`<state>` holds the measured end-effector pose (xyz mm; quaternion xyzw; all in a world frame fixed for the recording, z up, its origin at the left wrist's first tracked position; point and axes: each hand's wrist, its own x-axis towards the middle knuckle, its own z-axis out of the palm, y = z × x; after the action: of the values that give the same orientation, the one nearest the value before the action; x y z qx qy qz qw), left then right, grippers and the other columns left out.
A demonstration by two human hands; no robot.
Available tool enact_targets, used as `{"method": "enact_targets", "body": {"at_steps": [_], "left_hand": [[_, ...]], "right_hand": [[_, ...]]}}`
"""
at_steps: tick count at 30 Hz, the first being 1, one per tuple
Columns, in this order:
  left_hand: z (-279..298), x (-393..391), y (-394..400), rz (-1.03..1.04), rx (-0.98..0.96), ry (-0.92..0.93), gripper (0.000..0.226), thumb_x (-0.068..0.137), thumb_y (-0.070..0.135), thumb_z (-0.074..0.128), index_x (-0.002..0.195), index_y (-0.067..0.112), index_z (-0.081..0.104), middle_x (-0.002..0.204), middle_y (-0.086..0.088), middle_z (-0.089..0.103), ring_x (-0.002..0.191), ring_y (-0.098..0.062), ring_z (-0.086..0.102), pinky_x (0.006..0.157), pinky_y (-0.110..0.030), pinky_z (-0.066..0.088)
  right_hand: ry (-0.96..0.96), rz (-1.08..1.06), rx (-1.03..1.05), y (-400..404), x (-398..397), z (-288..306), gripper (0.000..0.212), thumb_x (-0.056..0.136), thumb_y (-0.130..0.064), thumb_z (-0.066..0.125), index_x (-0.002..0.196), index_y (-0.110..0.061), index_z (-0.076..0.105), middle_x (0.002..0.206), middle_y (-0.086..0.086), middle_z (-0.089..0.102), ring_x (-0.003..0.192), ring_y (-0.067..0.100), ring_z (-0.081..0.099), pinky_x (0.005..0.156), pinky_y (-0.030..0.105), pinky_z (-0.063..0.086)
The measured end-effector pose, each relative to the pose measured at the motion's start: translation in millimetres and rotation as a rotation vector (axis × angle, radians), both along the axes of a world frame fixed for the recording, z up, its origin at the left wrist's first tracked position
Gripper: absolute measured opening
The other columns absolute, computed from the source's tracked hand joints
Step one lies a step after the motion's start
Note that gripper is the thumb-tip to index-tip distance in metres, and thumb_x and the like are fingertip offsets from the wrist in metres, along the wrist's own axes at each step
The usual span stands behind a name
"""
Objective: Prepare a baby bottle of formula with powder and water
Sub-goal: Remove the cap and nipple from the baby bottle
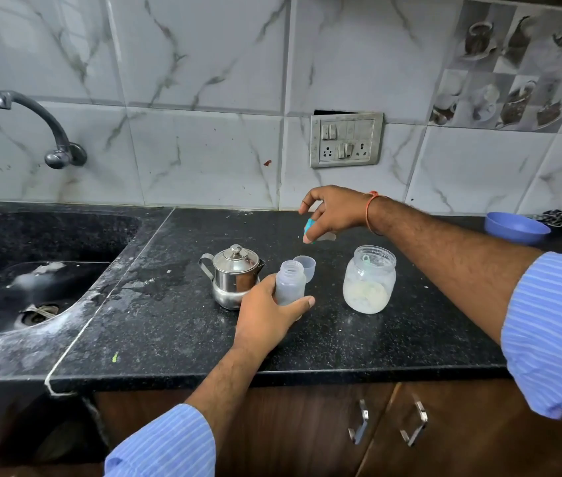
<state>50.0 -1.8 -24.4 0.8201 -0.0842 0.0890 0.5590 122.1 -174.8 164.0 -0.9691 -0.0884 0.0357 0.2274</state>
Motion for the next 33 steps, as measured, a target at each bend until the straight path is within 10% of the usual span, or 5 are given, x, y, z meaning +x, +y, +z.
{"method": "enact_targets", "body": {"at_steps": [5, 13, 33], "left_hand": [[-2, 1, 0, 0.000, -0.015, 0.004, 0.051, 0.083, 0.046, 0.096, 0.125, 0.030, 0.073, 0.106, 0.018, 0.079, 0.099, 0.002, 0.073, 0.080, -0.019, 0.051], [-3, 2, 0, -0.014, -0.028, 0.007, 0.051, 0.083, 0.045, 0.096, 0.126, 0.033, 0.071, 0.110, 0.019, 0.078, 0.102, 0.003, 0.072, 0.086, -0.021, 0.055], [-2, 3, 1, -0.012, -0.013, 0.004, 0.065, 0.082, 0.049, 0.096, 0.138, 0.029, 0.069, 0.117, 0.021, 0.074, 0.108, 0.007, 0.067, 0.091, -0.019, 0.055]], "right_hand": [[0.044, -0.039, 0.114, -6, 22, -24, 0.079, 0.030, -0.043, 0.092, 0.105, -0.030, 0.069, 0.105, 0.008, 0.080, 0.101, 0.031, 0.079, 0.083, 0.047, 0.065], [0.027, -0.015, 0.159, -2, 39, -39, 0.051, 0.067, -0.016, 0.095, 0.108, -0.029, 0.068, 0.103, 0.006, 0.079, 0.092, 0.020, 0.073, 0.090, 0.044, 0.064], [0.107, 0.110, -0.116, -4, 47, -63, 0.060, 0.074, -0.015, 0.095, 0.126, -0.021, 0.068, 0.113, -0.002, 0.071, 0.111, 0.018, 0.069, 0.099, 0.038, 0.058]]}}
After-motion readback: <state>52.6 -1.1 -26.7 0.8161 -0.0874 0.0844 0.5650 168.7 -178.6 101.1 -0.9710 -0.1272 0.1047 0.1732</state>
